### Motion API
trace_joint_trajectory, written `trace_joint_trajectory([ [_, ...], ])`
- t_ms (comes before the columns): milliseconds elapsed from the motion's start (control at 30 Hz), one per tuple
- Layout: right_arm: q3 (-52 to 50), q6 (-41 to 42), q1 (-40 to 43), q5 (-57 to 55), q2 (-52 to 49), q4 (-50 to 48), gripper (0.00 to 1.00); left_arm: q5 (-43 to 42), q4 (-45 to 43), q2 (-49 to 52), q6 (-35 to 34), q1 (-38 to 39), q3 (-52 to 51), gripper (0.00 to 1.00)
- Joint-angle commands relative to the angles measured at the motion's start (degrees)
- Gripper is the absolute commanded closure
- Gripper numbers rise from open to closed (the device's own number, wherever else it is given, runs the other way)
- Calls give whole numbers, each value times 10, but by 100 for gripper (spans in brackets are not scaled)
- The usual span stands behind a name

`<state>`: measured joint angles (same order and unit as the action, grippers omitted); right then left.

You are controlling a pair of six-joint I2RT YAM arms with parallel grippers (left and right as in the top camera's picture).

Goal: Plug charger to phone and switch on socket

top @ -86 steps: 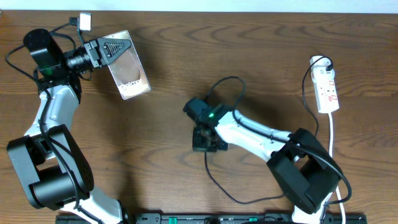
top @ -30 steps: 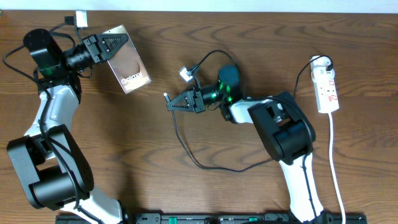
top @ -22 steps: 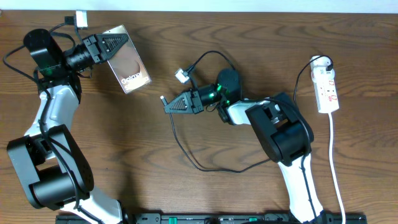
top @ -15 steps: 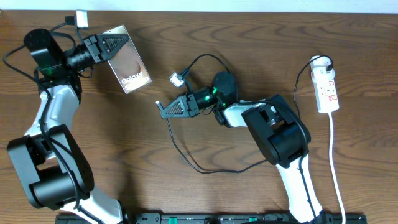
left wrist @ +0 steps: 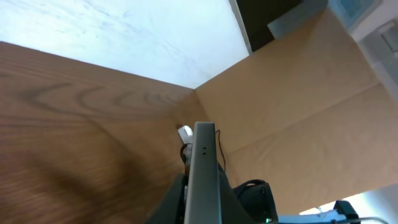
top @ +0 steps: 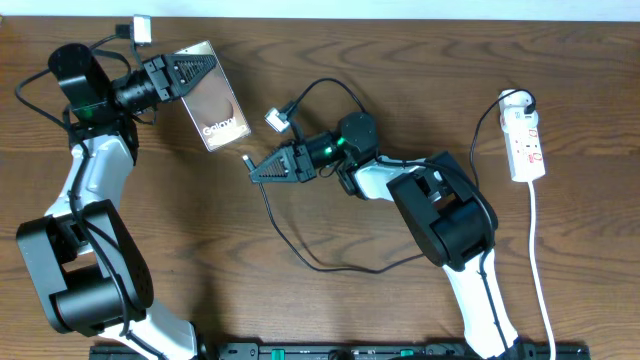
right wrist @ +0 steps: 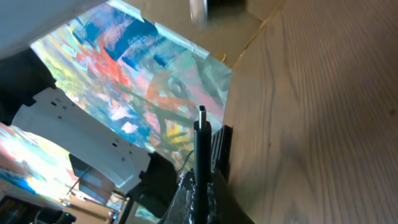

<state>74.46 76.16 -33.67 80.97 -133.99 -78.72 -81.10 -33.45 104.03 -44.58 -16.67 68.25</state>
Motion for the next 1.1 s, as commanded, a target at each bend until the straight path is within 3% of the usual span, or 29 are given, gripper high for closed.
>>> trace_joint_trajectory([
  [0, 26, -10, 0, -10, 5, -4, 99, 13, -5, -13, -48, 0, 4, 93],
  [200, 41, -12, 0, -13, 5, -3, 99, 25, -5, -13, -79, 0, 4, 92],
  [1067, 45, -5, -1, -57, 5, -2, 99, 23, -5, -13, -78, 5, 4, 92],
])
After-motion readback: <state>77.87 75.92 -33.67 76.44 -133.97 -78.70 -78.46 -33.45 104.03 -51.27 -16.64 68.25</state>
